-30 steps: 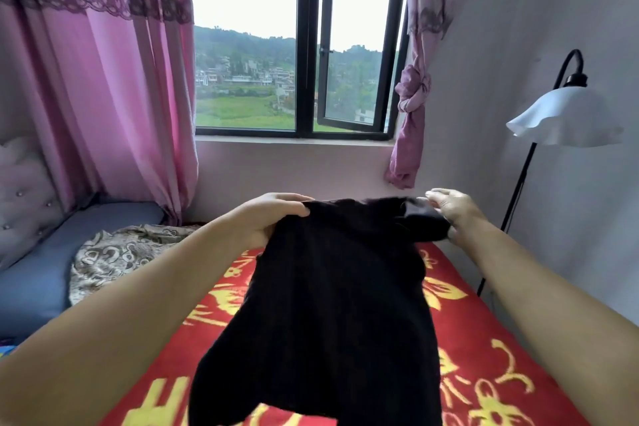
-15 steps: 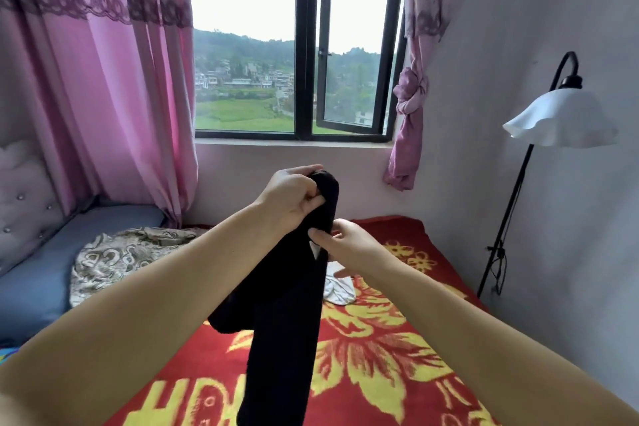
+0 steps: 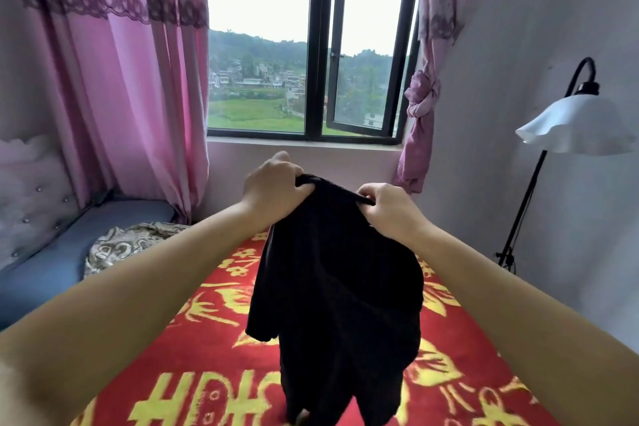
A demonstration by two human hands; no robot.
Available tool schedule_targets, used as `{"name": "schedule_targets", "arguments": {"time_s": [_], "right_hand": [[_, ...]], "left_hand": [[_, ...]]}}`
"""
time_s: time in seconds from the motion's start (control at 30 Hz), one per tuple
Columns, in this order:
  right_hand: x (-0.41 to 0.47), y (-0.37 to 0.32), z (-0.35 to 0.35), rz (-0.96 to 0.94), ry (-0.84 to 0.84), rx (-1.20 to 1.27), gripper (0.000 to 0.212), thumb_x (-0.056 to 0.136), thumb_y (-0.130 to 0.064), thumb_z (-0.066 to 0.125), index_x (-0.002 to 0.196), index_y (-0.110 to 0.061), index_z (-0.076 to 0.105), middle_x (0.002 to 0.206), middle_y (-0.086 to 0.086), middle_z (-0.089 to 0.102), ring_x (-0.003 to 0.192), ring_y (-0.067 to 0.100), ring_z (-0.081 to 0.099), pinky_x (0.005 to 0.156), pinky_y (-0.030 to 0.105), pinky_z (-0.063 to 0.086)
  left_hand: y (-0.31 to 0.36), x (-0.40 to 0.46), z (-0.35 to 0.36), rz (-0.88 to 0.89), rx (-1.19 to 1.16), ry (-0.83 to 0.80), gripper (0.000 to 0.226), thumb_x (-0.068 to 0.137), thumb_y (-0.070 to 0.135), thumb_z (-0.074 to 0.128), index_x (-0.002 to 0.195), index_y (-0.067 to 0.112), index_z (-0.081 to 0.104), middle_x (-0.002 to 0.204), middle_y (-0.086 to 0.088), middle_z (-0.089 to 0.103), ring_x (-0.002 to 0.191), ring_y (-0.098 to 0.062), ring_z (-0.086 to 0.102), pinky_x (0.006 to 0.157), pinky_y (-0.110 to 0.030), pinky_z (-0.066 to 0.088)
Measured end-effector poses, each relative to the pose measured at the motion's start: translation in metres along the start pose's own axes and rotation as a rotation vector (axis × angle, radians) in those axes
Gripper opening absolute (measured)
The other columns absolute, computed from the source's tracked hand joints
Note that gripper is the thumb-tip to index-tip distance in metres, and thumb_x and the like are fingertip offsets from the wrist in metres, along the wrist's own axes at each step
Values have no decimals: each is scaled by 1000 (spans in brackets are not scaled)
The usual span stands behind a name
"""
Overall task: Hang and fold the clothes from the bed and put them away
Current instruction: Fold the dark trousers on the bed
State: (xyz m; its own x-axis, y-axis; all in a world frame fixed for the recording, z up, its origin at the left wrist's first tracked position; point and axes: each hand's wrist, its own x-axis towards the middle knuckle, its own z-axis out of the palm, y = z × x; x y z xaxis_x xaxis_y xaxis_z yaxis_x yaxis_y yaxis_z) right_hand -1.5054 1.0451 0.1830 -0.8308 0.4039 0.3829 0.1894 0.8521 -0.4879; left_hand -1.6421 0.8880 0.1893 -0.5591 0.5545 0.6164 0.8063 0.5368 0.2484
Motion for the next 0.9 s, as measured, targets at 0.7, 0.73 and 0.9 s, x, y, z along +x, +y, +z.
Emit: {"name": "schedule_targets", "arguments": {"time_s": [0.7, 0.73, 0.9], "right_hand": [[26, 43, -88, 200, 20, -50, 24, 76, -6, 46, 70, -14, 67, 68, 1, 61, 69, 17, 54, 60, 27, 41], [26, 45, -93, 183, -31, -85, 22, 78, -8, 47, 69, -13, 66, 67, 0, 60, 67, 15, 53, 60, 27, 41], [20, 48, -103, 108, -220, 12, 32, 91, -15, 50, 61, -18, 62, 49, -13, 53, 45, -2, 48, 53, 15, 38]], "left_hand": [[-24, 0, 16, 44, -381, -295, 18, 83, 30, 64, 67, 35, 58, 67, 11, 65, 52, 4, 55, 53, -12, 41], [-29, 4, 9, 46, -362, -276, 21, 84, 25, 63, 67, 36, 58, 65, 12, 63, 51, 3, 54, 53, -11, 39], [-52, 10, -1, -56, -134, -323, 25, 77, -2, 50, 65, 18, 58, 66, 5, 56, 62, -12, 52, 52, -19, 38]]}}
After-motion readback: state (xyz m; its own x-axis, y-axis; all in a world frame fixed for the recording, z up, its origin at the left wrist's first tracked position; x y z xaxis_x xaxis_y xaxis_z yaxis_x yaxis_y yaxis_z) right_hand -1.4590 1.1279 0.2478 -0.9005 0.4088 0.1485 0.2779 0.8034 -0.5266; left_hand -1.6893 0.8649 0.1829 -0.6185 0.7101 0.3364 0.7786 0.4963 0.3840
